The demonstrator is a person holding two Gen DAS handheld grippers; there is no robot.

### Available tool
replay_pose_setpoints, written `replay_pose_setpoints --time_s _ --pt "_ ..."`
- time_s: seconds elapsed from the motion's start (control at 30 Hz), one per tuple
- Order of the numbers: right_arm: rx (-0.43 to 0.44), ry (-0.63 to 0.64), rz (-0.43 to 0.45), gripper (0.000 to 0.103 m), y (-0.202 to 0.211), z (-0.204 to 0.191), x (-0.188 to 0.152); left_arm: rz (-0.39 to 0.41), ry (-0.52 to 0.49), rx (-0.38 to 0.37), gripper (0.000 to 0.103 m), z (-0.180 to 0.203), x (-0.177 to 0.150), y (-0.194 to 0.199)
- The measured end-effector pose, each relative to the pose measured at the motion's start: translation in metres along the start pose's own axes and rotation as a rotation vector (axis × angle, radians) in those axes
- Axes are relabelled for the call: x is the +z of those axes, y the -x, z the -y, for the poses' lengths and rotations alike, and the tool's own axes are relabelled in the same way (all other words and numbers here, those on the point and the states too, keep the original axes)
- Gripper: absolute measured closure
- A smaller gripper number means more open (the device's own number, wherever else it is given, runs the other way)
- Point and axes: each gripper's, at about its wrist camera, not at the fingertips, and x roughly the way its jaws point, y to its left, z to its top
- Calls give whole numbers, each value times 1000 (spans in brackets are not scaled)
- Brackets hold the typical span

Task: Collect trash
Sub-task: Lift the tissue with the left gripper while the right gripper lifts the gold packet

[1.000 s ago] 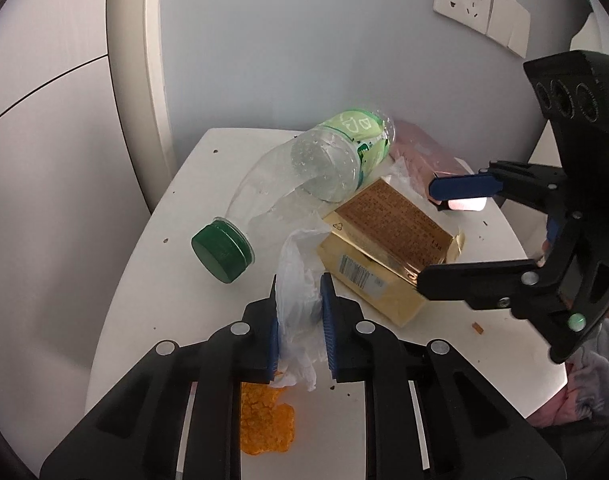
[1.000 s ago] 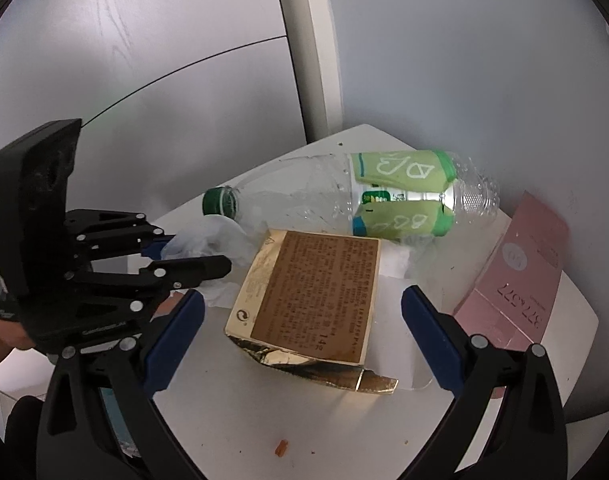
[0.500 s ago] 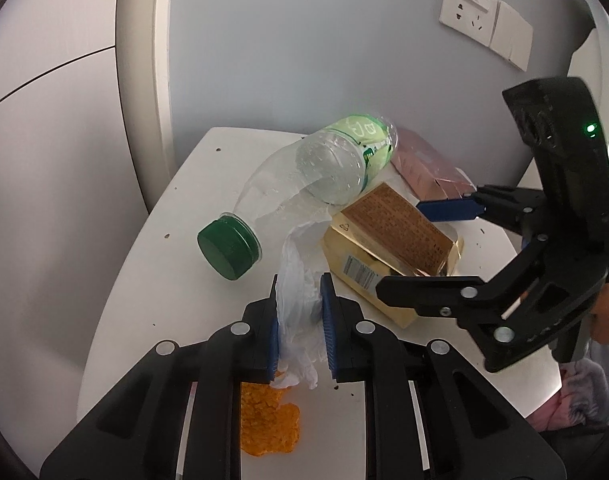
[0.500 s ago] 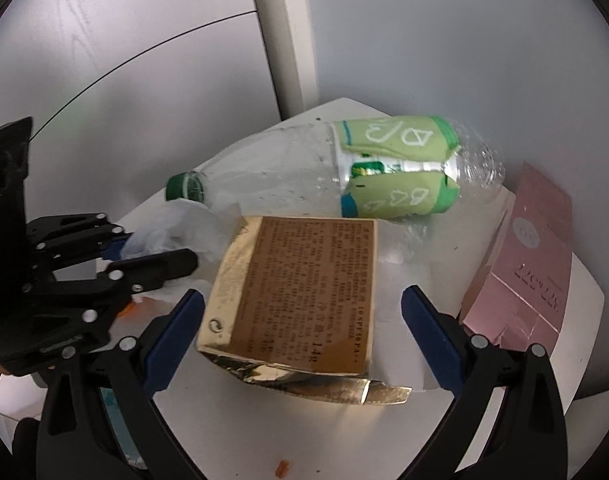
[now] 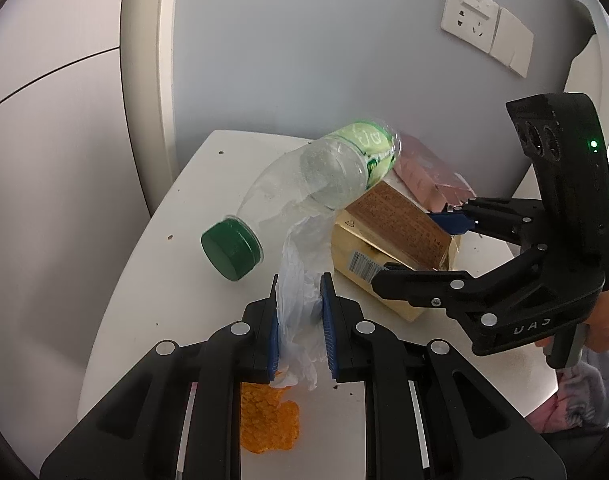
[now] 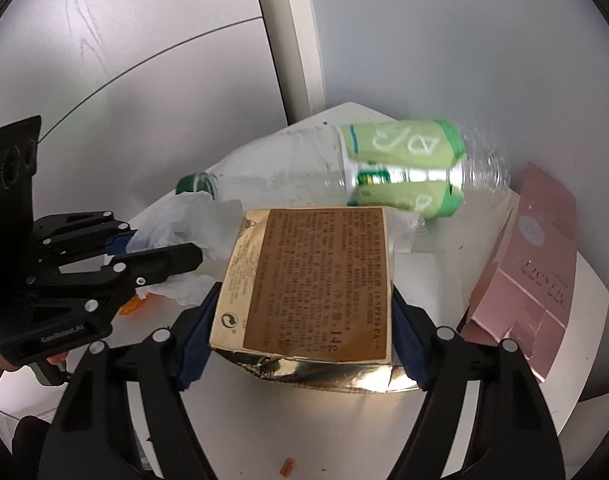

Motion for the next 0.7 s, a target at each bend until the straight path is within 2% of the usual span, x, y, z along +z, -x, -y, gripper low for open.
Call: replay_pose_setpoints --time_s 0.37,0.7 --pt "38 -1 42 30 35 -7 4 41 -14 18 87 13 11 32" --pt "62 29 88 30 84 -25 -8 84 -15 52 87 33 13 82"
